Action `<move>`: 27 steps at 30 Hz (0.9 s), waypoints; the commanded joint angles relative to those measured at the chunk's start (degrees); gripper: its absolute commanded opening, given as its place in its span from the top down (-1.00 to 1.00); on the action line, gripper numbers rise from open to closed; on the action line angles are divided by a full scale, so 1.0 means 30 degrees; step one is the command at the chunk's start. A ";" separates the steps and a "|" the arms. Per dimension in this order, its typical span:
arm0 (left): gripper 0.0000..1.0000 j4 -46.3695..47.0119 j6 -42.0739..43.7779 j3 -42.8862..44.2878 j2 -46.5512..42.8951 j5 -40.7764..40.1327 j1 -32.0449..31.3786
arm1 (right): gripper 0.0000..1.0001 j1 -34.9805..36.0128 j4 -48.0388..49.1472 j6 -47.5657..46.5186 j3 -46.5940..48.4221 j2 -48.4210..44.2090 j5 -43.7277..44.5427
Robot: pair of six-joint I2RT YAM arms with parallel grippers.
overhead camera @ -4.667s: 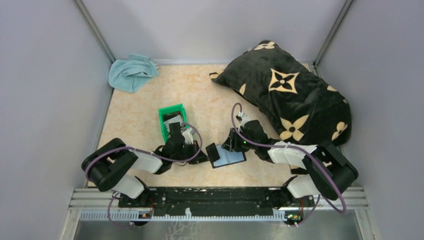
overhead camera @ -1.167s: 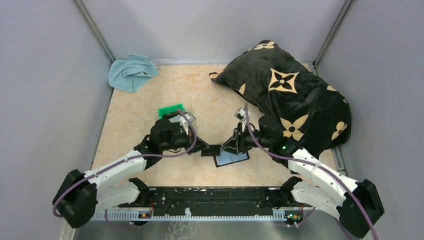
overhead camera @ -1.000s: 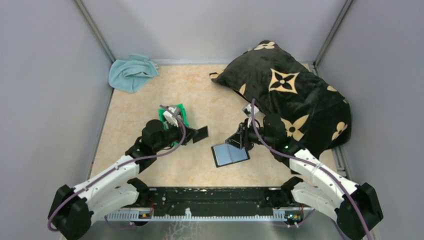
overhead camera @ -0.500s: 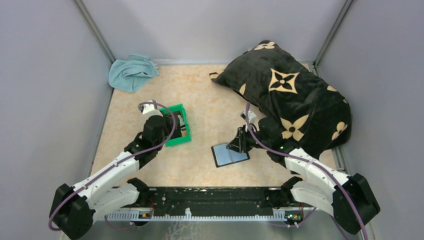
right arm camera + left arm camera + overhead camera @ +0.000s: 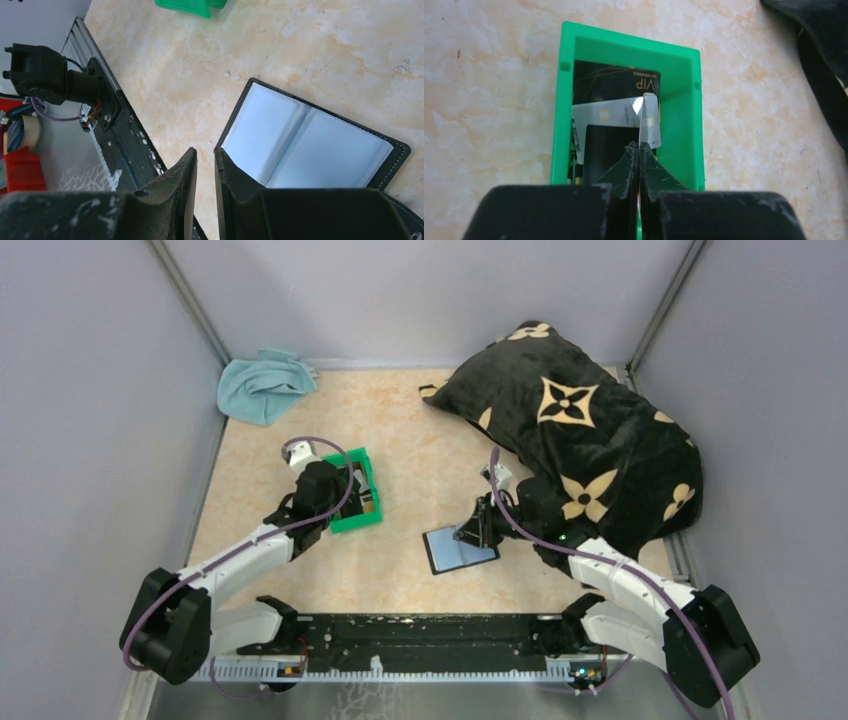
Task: Take the credit cards out of the card holder
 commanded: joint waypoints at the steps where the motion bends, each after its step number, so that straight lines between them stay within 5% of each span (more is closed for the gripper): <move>1: 1.00 0.0771 -0.0445 0.0849 0.1337 0.2113 0.1326 | 0.61 -0.0032 0.0977 -0.0033 -0.0280 0.0117 -0.0241; 7: 0.90 -0.0123 -0.0676 0.1483 0.2952 0.3587 0.2451 | 0.62 -0.0014 0.1204 -0.0010 -0.0458 0.0263 -0.0190; 11: 0.21 0.0061 -0.0593 0.1419 0.2715 0.3981 0.2493 | 0.63 -0.0030 0.1494 0.0024 -0.0530 0.0588 -0.0298; 15: -0.16 0.0046 -0.0122 0.1517 0.2095 0.3944 0.2497 | 0.63 -0.0031 0.1864 0.0025 -0.0559 0.0975 -0.0478; 27: -0.22 -0.1065 0.0818 0.2216 -0.0850 0.5102 0.2463 | 0.65 -0.0032 0.2794 0.0264 -0.0744 0.1692 -0.0643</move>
